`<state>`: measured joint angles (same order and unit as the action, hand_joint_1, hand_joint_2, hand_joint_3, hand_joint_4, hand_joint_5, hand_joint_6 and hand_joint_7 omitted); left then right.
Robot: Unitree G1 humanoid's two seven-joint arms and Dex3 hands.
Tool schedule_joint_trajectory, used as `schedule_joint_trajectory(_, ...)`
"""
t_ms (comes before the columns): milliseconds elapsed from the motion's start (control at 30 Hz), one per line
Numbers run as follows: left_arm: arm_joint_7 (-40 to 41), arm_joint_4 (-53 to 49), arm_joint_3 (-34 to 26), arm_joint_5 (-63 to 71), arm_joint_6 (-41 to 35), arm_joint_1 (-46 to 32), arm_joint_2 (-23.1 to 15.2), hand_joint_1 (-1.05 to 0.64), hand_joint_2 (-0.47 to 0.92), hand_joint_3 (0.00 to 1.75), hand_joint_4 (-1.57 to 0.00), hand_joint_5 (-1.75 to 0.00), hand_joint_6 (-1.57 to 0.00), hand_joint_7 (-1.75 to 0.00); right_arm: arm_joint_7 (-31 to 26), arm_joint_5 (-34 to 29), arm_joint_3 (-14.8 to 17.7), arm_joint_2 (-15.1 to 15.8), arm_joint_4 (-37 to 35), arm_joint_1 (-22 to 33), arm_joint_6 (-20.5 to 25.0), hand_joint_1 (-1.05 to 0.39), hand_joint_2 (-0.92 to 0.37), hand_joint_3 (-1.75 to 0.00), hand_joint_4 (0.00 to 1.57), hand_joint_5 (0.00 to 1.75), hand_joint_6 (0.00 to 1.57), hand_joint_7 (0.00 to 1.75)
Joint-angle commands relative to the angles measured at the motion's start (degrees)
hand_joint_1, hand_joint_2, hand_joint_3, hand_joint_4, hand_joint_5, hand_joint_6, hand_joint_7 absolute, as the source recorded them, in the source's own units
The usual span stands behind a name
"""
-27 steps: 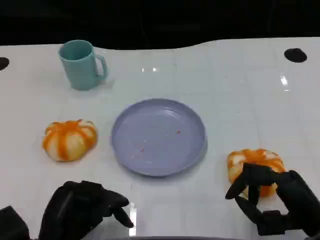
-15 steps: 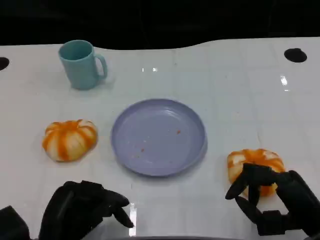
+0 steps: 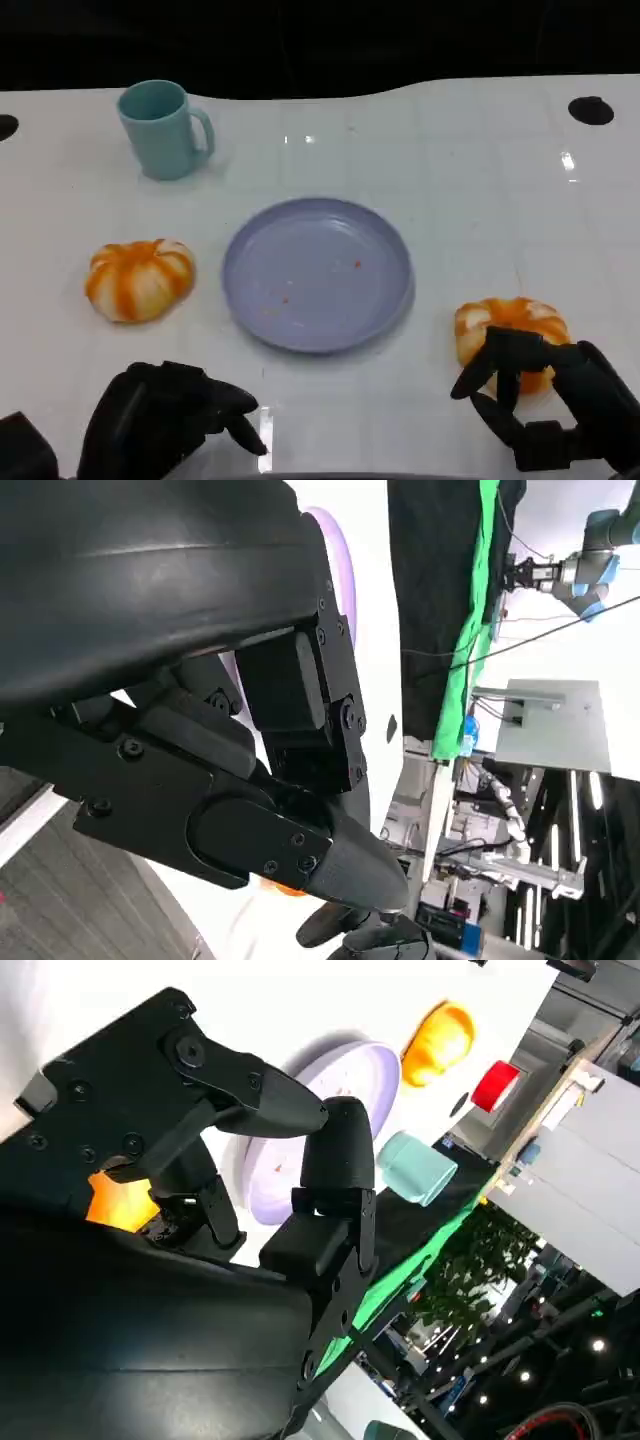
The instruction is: Grasp the bread from the table and place it into the plate.
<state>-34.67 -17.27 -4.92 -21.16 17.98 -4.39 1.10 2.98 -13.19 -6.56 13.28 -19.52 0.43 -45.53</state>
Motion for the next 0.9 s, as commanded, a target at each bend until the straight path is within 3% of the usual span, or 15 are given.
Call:
schedule_joint_trajectory(33, -0.1, 0.1, -0.4, -0.5, -0.1, -0.1, -0.7, -0.95, 0.90, 0.00, -1.22, -0.96, -1.57, -0.01, -0.4, 0.9, 1.0, 0.3, -0.2, -0.3, -0.7, -0.24, -0.46, -1.04, 0.83, 1.68, 0.84, 1.10)
schedule_joint_trajectory(300, -0.7, -0.1, -0.5, -0.6, 0.2, -0.1, -0.8, -0.94, 0.90, 0.00, -1.20, -0.96, -1.56, -0.01, -1.2, 0.8, 1.7, -0.7, 4.4, 1.3, 2.4, -0.31, -0.57, -0.81, 0.70, 1.29, 0.83, 0.66)
schedule_joint_trajectory(433, -0.4, -0.3, -0.5, -0.2, 0.6, -0.1, -0.8, -0.96, 0.90, 0.00, -1.21, -0.97, -1.57, -0.01, -1.2, 0.3, 2.2, -1.0, 7.9, 2.2, 4.0, -0.34, -0.72, -0.54, 0.65, 1.05, 0.78, 0.50)
schedule_joint_trajectory(567, -0.4, -0.6, -0.5, 0.3, 1.1, 0.1, -1.0, -0.97, 0.91, 0.00, -1.20, -0.98, -1.57, -0.01, -1.3, -2.8, 2.7, 0.0, 12.0, 3.2, 6.7, -0.42, -0.89, -0.25, 0.55, 0.92, 0.67, 0.46)
schedule_joint_trajectory(900, -0.1, -1.1, 0.1, 1.8, 2.4, 0.2, -1.2, -0.99, 0.92, 0.00, -1.15, -1.06, -1.57, -0.02, -1.5, -11.8, 4.1, 4.6, 19.0, 3.7, 12.6, -0.57, -0.92, -0.10, 0.15, 0.62, 0.34, 0.25)
